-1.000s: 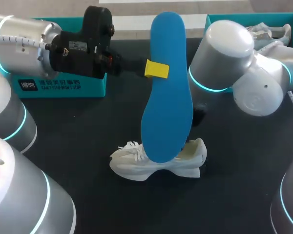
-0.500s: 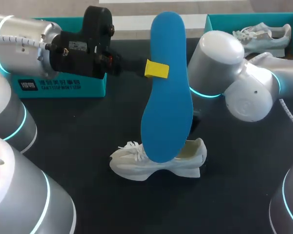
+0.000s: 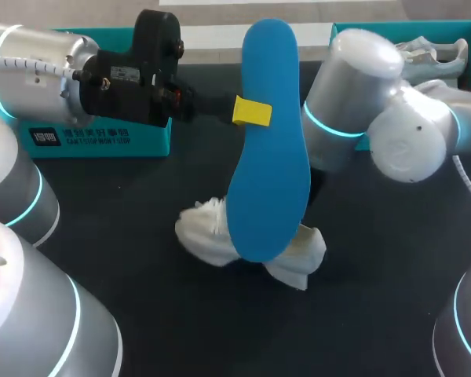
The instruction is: Take the shoe out of the shoebox, open the shoe tongue, remove and reinsert the insole, then place the shoe into the shoebox
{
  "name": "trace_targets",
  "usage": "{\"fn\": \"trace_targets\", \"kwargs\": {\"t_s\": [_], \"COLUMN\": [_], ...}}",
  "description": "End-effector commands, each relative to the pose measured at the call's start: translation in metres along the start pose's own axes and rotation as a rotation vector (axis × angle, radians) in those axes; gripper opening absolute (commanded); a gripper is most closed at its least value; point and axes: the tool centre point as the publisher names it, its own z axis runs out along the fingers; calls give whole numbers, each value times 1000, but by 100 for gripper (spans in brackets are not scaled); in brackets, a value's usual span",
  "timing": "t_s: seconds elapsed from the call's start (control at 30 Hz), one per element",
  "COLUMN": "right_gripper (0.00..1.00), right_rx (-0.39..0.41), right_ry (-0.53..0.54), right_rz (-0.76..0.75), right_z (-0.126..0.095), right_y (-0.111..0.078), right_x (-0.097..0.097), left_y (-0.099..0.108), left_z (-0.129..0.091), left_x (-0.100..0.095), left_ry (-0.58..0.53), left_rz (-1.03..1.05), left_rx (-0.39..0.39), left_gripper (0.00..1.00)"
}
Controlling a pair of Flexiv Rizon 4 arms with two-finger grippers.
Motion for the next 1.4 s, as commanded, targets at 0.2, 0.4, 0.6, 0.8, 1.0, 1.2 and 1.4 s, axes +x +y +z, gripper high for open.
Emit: {"fn": "trace_targets", "kwargs": {"t_s": [0.2, 0.4, 0.6, 0.8, 1.0, 1.2, 1.4], "right_gripper": [0, 0, 0, 0, 0, 0, 0], "right_rx": [-193, -193, -213, -344, -357, -351, -351], "right_ry": [-57, -57, -37, -30, 3, 16, 16], "right_rz": [151, 151, 240, 517, 674, 779, 779], "right_z": [-19, -19, -19, -31, -34, -34, -34], "right_y": [-3, -3, -2, 9, 19, 23, 23], "right_x": [10, 10, 12, 22, 31, 34, 34], "left_y": [1, 1, 1, 1, 1, 1, 1], "left_z": [1, 1, 1, 1, 1, 1, 1], "left_x": [-1, -1, -1, -1, -1, -1, -1], "left_ry": [-1, -1, -1, -1, -1, -1, -1], "left_rz": [0, 0, 0, 0, 0, 0, 0], "left_rx": [-1, -1, -1, -1, -1, -1, -1], "left_gripper": [0, 0, 0, 0, 0, 0, 0]}}
